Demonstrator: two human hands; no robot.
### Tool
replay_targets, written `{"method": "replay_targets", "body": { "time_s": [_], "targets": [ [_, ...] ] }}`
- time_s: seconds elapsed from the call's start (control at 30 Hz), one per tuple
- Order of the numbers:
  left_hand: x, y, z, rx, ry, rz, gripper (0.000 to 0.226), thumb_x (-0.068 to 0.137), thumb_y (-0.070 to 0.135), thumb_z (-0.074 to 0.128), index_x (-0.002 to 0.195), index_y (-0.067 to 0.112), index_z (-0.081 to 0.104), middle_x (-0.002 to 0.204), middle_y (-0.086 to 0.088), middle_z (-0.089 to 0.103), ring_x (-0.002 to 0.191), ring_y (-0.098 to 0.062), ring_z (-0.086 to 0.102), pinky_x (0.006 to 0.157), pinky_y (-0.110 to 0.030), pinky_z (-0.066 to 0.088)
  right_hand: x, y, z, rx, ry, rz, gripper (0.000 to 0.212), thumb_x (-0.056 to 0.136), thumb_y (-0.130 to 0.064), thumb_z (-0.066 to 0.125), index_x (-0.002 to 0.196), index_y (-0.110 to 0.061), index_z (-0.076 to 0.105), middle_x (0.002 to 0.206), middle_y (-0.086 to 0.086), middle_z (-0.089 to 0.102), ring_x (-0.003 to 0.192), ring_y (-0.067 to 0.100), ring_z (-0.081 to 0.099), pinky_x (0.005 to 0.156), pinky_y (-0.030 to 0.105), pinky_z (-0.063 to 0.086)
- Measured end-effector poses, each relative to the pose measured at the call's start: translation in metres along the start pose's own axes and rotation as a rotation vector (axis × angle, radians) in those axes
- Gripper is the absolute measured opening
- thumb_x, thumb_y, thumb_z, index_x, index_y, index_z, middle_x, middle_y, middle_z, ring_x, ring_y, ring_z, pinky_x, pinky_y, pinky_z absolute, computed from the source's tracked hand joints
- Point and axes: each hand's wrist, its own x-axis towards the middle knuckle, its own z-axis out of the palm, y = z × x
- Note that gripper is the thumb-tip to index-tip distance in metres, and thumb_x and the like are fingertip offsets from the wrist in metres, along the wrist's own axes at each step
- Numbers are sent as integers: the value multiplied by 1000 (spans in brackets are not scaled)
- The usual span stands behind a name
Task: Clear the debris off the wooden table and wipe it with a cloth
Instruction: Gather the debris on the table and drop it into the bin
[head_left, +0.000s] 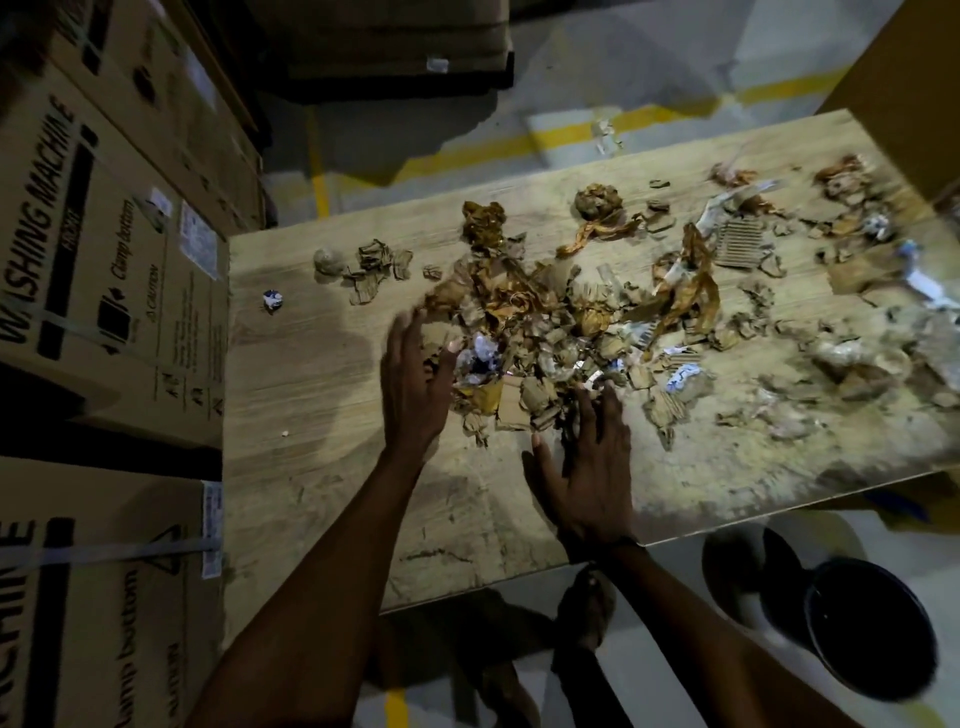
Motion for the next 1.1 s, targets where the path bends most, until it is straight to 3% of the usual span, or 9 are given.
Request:
{"method": "replay_targets", "body": {
  "time_s": [0.1, 0.23, 0.33, 0.47, 0.6, 0.73, 0.9, 1.03, 1.1],
  "targets": [
    [-6, -1, -5, 6, 10, 9, 65, 102, 70, 43, 160, 41, 35, 174, 14, 17, 157, -21, 31, 120, -55, 39, 6, 6, -2, -21, 11, -84, 84, 98, -64, 54, 168, -35, 17, 178, 0, -8, 164, 26, -7, 128, 62, 6],
    [-29, 28, 25, 142, -31, 40, 62, 104, 70, 35, 156, 38, 42, 173, 4, 23, 160, -18, 20, 125, -57, 27, 45, 8, -3, -181, -71, -281, 69, 101, -64, 47, 164, -44, 27, 178, -4, -7, 164, 30, -13, 121, 71, -4],
    [-40, 62, 63, 181, -24, 20, 65, 104, 71, 29, 154, 35, 47, 173, 2, 25, 161, -21, 19, 125, -55, 27, 80, 31, -11, -315, -128, -393, 60, 108, -58, 39, 164, -46, 24, 178, -5, -3, 164, 32, -10, 120, 78, 0],
    [-43, 102, 104, 235, -39, -37, 71, 101, 74, 21, 156, 36, 44, 174, 1, 22, 162, -21, 16, 130, -49, 20, 112, 60, -42, -438, -207, -345, 58, 111, -60, 32, 165, -47, 17, 178, -1, 2, 164, 33, -7, 125, 71, 8],
    [-44, 115, 107, 203, 17, -60, 60, 106, 67, 29, 157, 36, 40, 174, 0, 21, 161, -20, 17, 130, -49, 18, 114, 58, -76, -376, -165, -365, 56, 110, -62, 32, 163, -46, 26, 178, 1, 7, 164, 29, -2, 129, 63, 4],
    [-64, 103, 87, 205, 142, -174, 65, 108, 63, 32, 162, 26, 31, 173, -3, 22, 160, -24, 21, 128, -48, 22, 84, 75, -105, -228, 52, -145, 57, 106, -55, 43, 161, -41, 34, 176, 2, 12, 164, 27, 5, 131, 56, 4],
    [-69, 102, 98, 291, 55, -257, 75, 106, 62, 28, 165, 15, 27, 175, -11, 19, 163, -30, 8, 130, -53, 15, 63, 101, -85, -132, 143, 261, 75, 101, -59, 37, 166, -25, 20, 175, 20, 7, 162, 41, 2, 127, 66, 11],
    [-63, 108, 111, 376, 1, -228, 72, 110, 56, 28, 166, 12, 21, 176, -9, 12, 164, -30, -3, 132, -49, 10, 80, 68, -50, -81, 56, 166, 75, 106, -59, 30, 169, -22, 12, 177, 12, -4, 163, 33, -7, 131, 56, -4],
    [-63, 107, 107, 356, -7, -219, 75, 109, 58, 24, 166, 11, 21, 176, -9, 12, 164, -28, -1, 132, -49, 11, 86, 53, -41, -37, 53, 137, 73, 108, -55, 32, 169, -20, 15, 177, 11, -3, 164, 30, -6, 132, 51, -2]
  ]
}}
